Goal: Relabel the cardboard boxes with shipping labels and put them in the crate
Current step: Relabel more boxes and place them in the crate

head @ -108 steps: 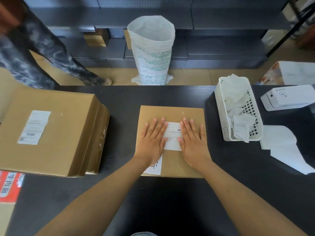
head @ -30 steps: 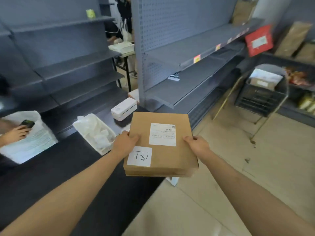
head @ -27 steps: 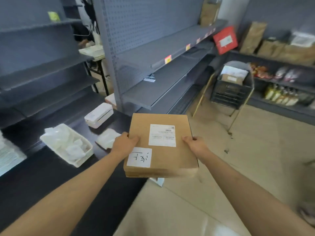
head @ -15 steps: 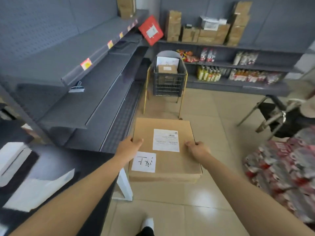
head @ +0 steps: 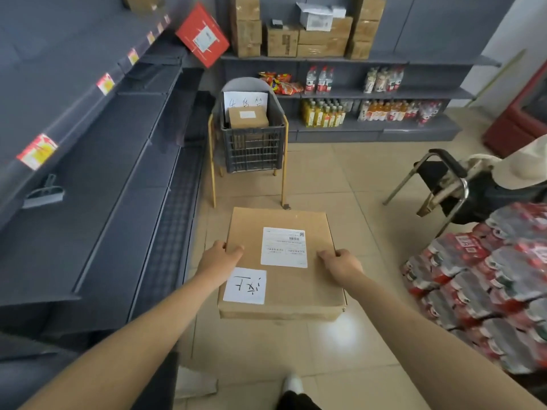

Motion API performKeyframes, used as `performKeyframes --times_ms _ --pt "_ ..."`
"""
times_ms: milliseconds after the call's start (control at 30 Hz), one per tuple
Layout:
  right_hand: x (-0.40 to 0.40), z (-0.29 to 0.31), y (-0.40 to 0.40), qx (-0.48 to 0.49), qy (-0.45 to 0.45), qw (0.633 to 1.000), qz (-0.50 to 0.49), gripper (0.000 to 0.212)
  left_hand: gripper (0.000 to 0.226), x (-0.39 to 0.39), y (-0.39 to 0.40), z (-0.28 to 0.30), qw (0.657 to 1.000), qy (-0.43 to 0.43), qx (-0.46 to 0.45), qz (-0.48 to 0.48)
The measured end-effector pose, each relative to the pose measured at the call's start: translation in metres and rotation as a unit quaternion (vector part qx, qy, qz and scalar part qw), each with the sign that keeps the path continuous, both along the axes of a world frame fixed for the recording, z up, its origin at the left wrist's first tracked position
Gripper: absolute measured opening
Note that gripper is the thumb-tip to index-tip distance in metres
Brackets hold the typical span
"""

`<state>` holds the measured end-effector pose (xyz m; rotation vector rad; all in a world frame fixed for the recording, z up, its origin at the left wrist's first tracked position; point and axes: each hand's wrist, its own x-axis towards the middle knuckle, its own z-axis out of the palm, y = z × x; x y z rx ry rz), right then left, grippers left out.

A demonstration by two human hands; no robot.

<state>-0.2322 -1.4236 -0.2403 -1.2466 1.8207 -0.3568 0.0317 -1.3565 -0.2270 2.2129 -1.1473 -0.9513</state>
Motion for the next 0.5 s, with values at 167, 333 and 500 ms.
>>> performKeyframes --times_ms 167,333,500 --pt "0.004 -0.007 -0.079 0.001 -0.017 1.0 0.004 0.05 0.056 0.001 -0.076 -0.009 1.0 0.008 0.008 -0.003" --pt "0.006 -0.001 -0.173 -0.005 -0.026 1.0 0.017 0.055 0.058 0.001 -0.163 0.001 1.0 0.017 0.005 0.014" --pt "0.018 0.011 -0.259 -0.008 -0.02 0.999 0.034 0.058 0.057 0.01 -0.237 0.009 1.0 0.001 -0.007 0.03"
